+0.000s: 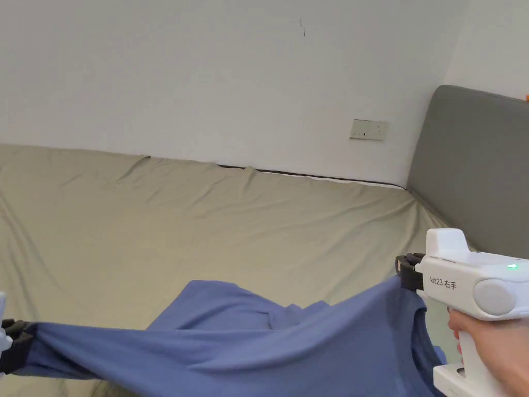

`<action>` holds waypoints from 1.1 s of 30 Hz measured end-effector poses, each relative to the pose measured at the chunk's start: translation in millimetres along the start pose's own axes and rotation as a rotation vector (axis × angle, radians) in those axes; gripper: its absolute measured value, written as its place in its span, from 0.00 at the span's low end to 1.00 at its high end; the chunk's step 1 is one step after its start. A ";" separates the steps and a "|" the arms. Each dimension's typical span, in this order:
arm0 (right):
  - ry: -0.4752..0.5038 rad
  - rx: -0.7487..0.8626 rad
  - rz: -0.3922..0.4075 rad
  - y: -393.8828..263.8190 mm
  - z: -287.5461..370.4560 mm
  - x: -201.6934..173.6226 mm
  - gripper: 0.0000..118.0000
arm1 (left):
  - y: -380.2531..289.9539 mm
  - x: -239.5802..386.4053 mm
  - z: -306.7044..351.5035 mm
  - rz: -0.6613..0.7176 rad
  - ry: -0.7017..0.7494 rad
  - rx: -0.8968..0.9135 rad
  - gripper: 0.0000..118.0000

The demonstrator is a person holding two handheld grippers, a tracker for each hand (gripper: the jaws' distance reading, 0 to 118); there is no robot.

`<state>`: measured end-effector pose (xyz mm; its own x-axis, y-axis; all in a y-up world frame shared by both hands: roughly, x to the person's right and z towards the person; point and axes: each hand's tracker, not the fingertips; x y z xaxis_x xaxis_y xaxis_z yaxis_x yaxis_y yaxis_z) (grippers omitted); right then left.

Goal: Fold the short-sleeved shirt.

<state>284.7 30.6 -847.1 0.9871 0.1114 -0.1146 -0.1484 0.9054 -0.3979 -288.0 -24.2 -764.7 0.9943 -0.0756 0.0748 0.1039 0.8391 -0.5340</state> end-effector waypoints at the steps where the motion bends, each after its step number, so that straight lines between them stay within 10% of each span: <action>1: -0.001 0.020 0.006 6.7 4.7 2.3 0.00 | 9.5 0.5 5.2 0.002 0.002 0.023 0.00; 18: -0.049 0.389 0.001 225.0 94.4 29.8 0.00 | 234.5 6.6 57.7 -0.052 0.075 0.332 0.00; 33: -0.143 0.479 -0.037 332.0 46.8 49.9 0.00 | 369.7 -27.7 -1.1 -0.023 0.204 0.373 0.00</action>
<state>287.5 355.9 -942.3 0.9944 0.1006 0.0309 -0.1025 0.9925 0.0672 -277.1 287.5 -965.1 0.9798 -0.1700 -0.1056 0.1479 0.9705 -0.1901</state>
